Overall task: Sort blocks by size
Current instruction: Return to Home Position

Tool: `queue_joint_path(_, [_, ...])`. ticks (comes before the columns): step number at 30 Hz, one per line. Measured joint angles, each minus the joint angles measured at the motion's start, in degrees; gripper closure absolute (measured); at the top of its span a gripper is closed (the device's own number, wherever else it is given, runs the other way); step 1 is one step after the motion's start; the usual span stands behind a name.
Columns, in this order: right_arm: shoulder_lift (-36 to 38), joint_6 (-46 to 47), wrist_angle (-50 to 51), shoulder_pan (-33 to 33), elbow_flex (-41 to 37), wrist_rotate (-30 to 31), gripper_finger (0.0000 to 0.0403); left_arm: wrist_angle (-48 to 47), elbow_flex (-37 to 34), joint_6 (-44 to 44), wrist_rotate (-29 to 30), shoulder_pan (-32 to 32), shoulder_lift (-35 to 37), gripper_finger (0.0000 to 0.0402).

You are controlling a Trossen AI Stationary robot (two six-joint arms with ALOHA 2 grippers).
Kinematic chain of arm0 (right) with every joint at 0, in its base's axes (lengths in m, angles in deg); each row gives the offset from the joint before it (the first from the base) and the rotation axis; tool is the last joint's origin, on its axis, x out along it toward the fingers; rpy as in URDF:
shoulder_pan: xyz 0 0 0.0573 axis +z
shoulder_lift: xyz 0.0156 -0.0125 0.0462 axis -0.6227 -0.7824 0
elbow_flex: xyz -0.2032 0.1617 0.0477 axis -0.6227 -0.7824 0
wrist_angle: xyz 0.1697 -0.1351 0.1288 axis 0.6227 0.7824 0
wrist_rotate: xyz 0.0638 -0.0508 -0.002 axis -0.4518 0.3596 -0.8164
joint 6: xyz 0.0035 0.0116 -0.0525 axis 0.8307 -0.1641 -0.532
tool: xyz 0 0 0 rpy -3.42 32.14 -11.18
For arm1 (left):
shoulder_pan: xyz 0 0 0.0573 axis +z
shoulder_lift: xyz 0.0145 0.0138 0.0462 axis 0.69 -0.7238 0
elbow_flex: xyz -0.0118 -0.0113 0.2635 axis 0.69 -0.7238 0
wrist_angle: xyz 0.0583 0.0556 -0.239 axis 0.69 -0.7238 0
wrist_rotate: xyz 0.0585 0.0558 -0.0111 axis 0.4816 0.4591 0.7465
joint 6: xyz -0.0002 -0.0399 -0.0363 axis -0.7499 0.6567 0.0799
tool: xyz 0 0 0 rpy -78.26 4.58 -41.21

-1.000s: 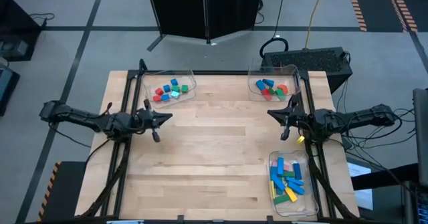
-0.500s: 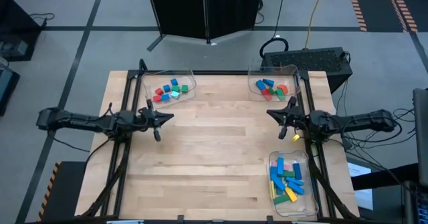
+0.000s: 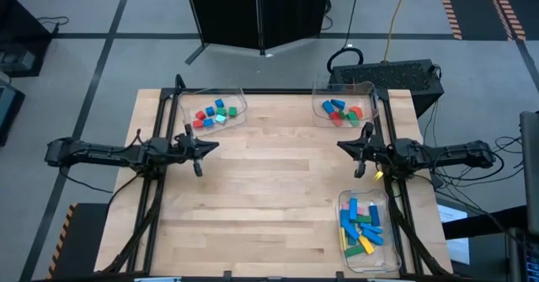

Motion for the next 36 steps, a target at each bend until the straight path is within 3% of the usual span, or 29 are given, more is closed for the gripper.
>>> queue_joint_path(7, [0.01, 1.45, -6.09, 0.0, -3.48, -0.54, 0.0403, -0.03, -0.02, 0.73, 0.01, 0.0, 0.0, 0.0402])
queue_joint_path(13, [0.02, 1.27, -5.64, -0.03, -3.41, -3.34, 0.0403, 0.37, -0.04, 0.7, -4.69, 0.0, 0.16, 0.0402])
queue_joint_path(21, [0.34, 0.48, -4.04, -0.07, -3.41, -6.56, 0.0403, 0.39, -0.07, -0.07, -4.86, 2.2, 1.59, 0.0402])
queue_joint_path(36, [7.62, 0.04, 1.15, -0.07, -3.37, -6.54, 0.0403, -10.08, -0.09, 1.94, -7.82, 4.94, 14.77, 0.0402])
